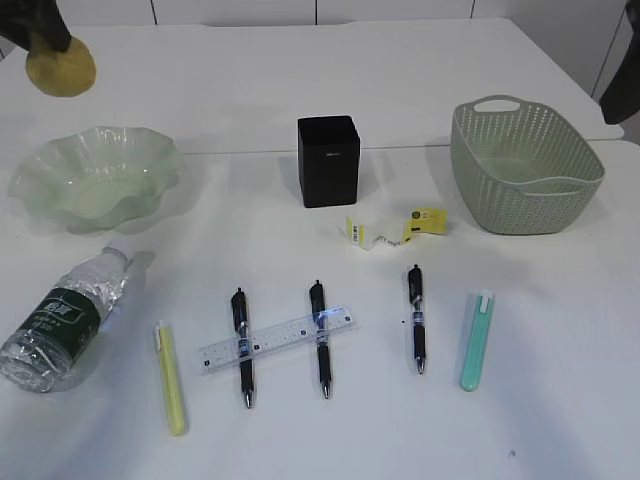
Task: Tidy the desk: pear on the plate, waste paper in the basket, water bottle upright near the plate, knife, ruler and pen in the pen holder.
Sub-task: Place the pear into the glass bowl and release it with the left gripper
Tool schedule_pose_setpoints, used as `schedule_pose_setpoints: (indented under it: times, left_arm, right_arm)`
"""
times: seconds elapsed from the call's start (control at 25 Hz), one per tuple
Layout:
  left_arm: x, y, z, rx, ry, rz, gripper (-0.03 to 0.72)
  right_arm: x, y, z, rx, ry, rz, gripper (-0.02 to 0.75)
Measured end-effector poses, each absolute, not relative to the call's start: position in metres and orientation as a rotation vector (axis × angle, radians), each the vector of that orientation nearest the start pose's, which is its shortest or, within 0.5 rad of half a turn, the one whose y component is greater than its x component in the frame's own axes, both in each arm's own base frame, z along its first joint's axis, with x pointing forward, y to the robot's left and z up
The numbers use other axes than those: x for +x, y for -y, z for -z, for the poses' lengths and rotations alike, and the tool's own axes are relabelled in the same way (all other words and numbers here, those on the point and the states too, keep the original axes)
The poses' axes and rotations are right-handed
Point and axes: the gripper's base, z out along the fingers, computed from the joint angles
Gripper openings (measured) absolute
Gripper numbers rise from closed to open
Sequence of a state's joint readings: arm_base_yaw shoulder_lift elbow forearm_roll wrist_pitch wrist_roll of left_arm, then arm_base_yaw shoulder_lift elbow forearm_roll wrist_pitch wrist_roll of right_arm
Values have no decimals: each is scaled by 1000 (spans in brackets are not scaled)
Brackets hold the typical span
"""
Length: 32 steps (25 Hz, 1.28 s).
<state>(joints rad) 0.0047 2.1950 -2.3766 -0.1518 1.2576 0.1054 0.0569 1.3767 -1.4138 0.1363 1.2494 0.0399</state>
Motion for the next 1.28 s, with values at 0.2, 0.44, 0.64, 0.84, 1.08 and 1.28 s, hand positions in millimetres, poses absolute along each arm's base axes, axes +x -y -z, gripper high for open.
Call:
schedule_pose_setpoints:
  times: [0.2, 0.44, 0.64, 0.84, 1.08, 1.28]
  left_arm:
    - [483, 1, -340, 92, -2550, 157, 286]
    - [496, 1, -308, 75, -2616, 168, 289]
    - [507, 1, -276, 55, -2680, 178, 290]
    - [514, 0, -260, 46, -2694, 180, 290]
    - [521, 0, -241, 37, -2702, 175, 291]
    - [526, -1, -219, 33, -2738, 176, 291]
  right_arm:
    - [267, -27, -379, -6, -2695, -217, 532]
    - [267, -27, -379, -8, -2695, -216, 532]
    - [267, -27, -379, -12, -2695, -215, 532]
    - [267, -27, -379, -14, -2695, -215, 532]
    - [267, -27, -379, -16, -2695, -215, 532]
    - [267, -27, -379, -18, -2695, -214, 532]
